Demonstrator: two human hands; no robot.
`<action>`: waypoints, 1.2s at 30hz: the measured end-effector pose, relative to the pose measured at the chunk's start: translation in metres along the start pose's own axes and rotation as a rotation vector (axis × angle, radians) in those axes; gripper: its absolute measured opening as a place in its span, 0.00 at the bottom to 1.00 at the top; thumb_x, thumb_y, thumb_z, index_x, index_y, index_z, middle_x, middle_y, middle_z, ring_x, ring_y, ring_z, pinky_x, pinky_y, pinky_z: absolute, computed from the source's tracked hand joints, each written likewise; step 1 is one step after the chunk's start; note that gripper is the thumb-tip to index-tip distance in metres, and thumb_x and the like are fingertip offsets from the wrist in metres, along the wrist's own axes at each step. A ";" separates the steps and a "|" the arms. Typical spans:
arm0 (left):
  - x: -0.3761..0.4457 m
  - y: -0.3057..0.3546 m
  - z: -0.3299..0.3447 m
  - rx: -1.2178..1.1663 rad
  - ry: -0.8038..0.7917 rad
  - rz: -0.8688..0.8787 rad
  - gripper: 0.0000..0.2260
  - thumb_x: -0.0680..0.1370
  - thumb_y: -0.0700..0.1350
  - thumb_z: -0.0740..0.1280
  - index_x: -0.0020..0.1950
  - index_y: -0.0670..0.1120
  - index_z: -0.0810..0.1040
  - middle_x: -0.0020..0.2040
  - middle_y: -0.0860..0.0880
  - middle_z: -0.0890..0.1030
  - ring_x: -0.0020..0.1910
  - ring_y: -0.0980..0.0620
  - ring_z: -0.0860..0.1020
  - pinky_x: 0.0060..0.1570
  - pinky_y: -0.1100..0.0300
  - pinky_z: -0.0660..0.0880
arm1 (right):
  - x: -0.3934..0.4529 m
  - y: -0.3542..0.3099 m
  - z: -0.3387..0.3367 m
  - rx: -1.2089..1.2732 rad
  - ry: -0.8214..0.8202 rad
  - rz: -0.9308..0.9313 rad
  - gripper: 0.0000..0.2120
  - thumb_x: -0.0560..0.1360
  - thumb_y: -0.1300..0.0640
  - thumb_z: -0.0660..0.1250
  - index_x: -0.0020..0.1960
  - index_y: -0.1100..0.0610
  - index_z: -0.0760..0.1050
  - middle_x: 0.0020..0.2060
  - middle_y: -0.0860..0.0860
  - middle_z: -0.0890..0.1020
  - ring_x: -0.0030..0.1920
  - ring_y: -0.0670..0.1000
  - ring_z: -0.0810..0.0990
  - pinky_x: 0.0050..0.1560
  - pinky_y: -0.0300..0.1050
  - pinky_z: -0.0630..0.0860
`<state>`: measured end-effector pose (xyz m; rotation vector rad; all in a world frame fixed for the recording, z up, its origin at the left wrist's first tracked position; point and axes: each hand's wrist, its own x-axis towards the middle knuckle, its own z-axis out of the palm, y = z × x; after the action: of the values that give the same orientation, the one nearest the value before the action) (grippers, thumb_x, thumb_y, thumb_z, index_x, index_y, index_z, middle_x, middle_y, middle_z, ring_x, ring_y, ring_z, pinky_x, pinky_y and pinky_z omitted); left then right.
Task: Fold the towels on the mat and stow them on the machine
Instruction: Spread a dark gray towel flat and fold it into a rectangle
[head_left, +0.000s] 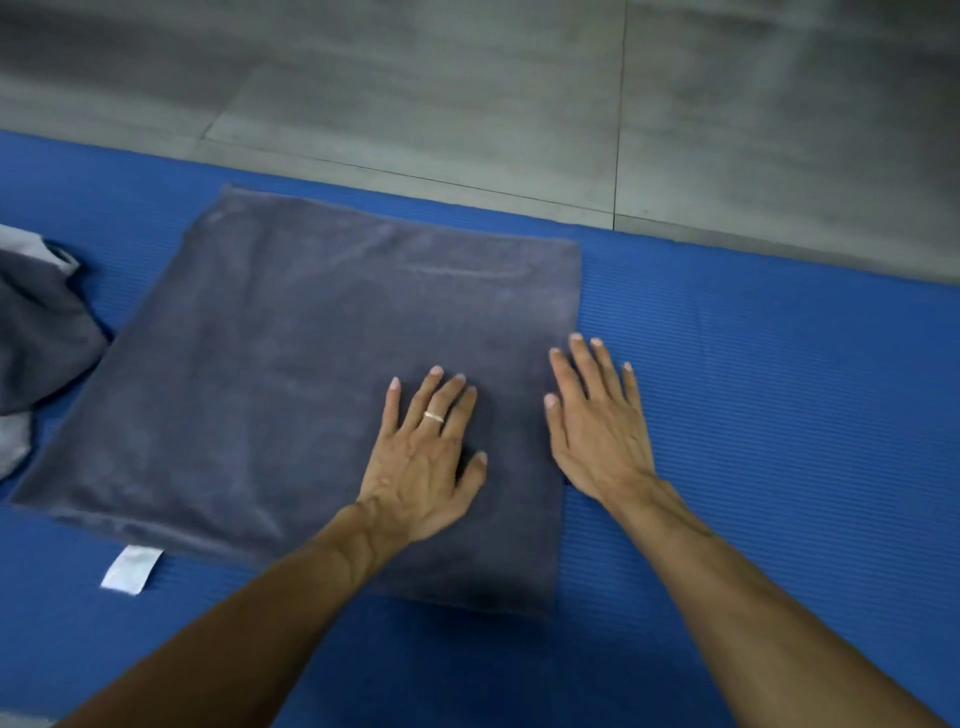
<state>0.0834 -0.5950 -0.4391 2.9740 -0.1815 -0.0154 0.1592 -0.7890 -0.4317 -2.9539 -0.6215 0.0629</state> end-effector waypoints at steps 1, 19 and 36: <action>0.018 0.000 0.000 -0.016 0.032 -0.040 0.30 0.76 0.56 0.54 0.74 0.40 0.66 0.73 0.43 0.68 0.75 0.41 0.60 0.72 0.36 0.54 | 0.016 -0.007 0.000 0.026 0.023 -0.086 0.27 0.79 0.49 0.47 0.75 0.57 0.63 0.77 0.56 0.61 0.77 0.58 0.57 0.74 0.62 0.57; 0.062 -0.001 0.010 0.023 -0.080 -0.229 0.41 0.74 0.69 0.51 0.78 0.42 0.56 0.78 0.43 0.57 0.78 0.42 0.50 0.74 0.39 0.46 | 0.171 0.057 -0.006 -0.084 -0.256 -0.311 0.28 0.81 0.40 0.41 0.79 0.45 0.44 0.79 0.47 0.44 0.78 0.50 0.41 0.76 0.61 0.41; 0.002 0.096 -0.012 -0.149 -0.050 -0.174 0.13 0.70 0.56 0.65 0.47 0.49 0.78 0.45 0.52 0.79 0.46 0.50 0.76 0.41 0.54 0.72 | 0.080 0.068 -0.033 0.072 -0.196 -0.175 0.31 0.78 0.62 0.58 0.78 0.48 0.54 0.79 0.51 0.47 0.69 0.58 0.69 0.65 0.56 0.69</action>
<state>0.0737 -0.6873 -0.4122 2.8326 0.0706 -0.1188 0.2620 -0.8220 -0.4087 -2.8319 -0.8812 0.3542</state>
